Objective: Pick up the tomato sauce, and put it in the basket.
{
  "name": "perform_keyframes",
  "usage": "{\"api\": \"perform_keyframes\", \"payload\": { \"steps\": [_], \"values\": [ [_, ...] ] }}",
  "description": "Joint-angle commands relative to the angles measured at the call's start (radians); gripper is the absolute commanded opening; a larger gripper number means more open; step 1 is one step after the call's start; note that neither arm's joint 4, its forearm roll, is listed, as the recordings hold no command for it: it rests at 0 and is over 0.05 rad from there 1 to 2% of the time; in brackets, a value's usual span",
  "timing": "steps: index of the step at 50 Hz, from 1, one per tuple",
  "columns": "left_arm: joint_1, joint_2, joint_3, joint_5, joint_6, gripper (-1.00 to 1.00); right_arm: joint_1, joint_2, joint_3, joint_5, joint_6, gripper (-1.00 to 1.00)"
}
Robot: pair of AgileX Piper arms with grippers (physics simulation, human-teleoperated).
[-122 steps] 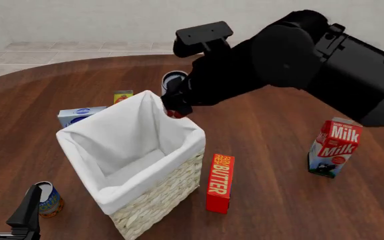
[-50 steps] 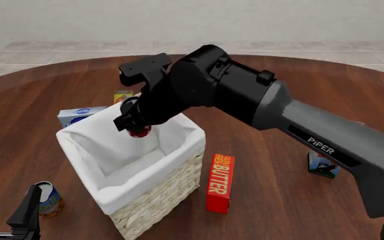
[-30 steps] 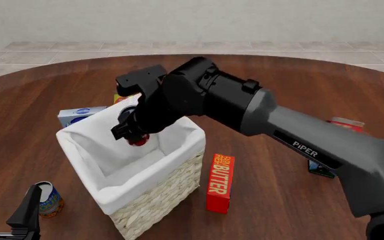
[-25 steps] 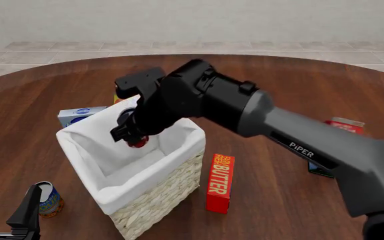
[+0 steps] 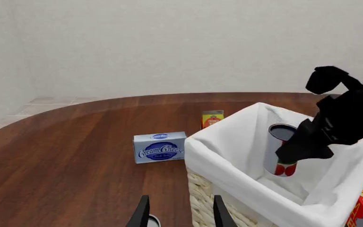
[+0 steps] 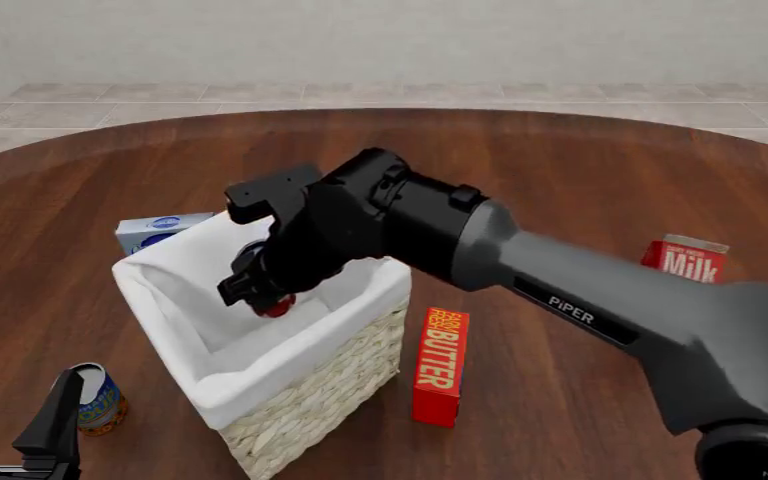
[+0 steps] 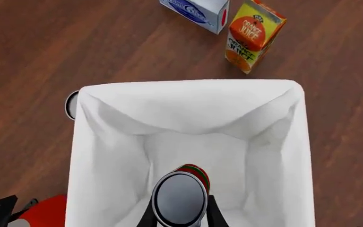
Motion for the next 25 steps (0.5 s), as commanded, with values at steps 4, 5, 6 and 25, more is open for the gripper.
{"api": "perform_keyframes", "payload": {
  "steps": [4,5,6,25],
  "values": [
    [0.0,0.0,0.0,0.0,0.0,1.0,0.011,0.018,0.022,-0.021,0.042,-1.0],
    [0.0,0.0,0.0,0.0,0.0,1.0,0.012,0.021,0.023,-0.02,0.044,-1.0],
    [0.0,0.0,0.0,0.0,0.0,1.0,0.011,0.022,0.023,-0.02,0.044,-1.0],
    [0.0,0.0,0.0,0.0,0.0,1.0,0.005,0.053,0.01,-0.017,0.051,-1.0]
  ]
}}
